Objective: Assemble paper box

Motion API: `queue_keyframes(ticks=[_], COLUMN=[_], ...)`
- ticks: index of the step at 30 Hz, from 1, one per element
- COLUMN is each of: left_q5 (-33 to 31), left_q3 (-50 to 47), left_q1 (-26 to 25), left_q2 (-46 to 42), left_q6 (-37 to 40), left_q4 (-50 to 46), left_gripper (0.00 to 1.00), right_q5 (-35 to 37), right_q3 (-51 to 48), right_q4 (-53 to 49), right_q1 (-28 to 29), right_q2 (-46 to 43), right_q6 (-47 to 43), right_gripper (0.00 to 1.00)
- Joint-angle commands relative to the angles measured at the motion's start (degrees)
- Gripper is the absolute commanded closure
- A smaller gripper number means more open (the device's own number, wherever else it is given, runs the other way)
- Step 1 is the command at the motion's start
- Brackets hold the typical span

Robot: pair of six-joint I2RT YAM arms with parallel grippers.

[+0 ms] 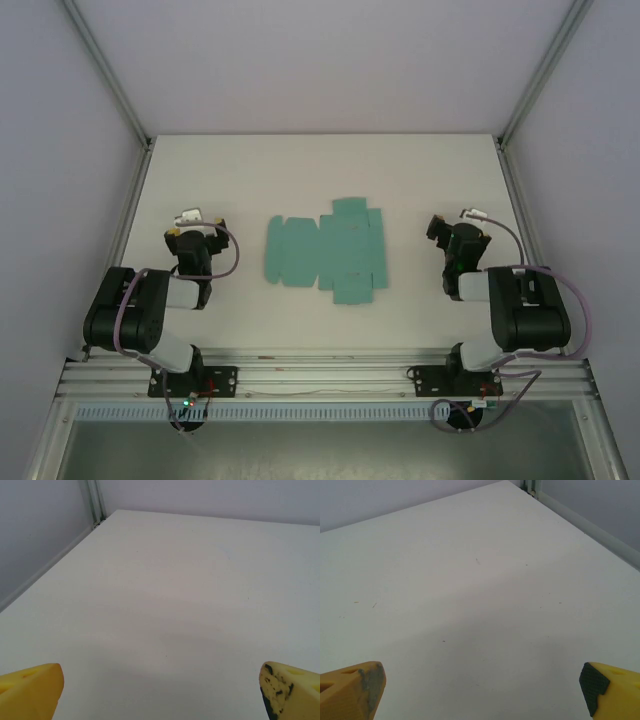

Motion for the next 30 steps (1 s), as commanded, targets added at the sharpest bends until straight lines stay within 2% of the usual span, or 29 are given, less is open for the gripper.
queue_keyframes(ticks=[1,16,19,26,27,30], left_q5=[0.5,0.6,3.6,3.5,2.9,1.9], left_q3=[0.7,0.7,1.3,1.3,1.8,6.7], left_q1=[0.4,0.4,0.4,0.4,0.4,0.4], left_q2=[-0.7,-0.7,-0.6,-0.6,-1.4,-8.4], left_q6=[-0.8,-0.7,0.4,0.5,0.5,-0.6], left_q4=[1.3,1.2,0.3,0.8,0.1,-15.4], left_gripper=[0.0,0.0,0.0,0.0,0.0,0.0], right_q5=[0.5,0.5,0.6,0.4,0.6,0.0], right_q3=[0.9,0.9,1.0,0.8,1.2,6.2], right_q4=[0.4,0.3,0.3,0.9,0.4,-13.1], right_q1=[-0.2,-0.2,-0.2,-0.2,-0.2,-0.2], right_q2=[-1.0,-0.9,-0.8,-1.1,-1.6,-6.5], right_q6=[0.8,0.7,0.9,0.8,0.7,0.8], right_gripper=[0.0,0.0,0.0,0.0,0.0,0.0])
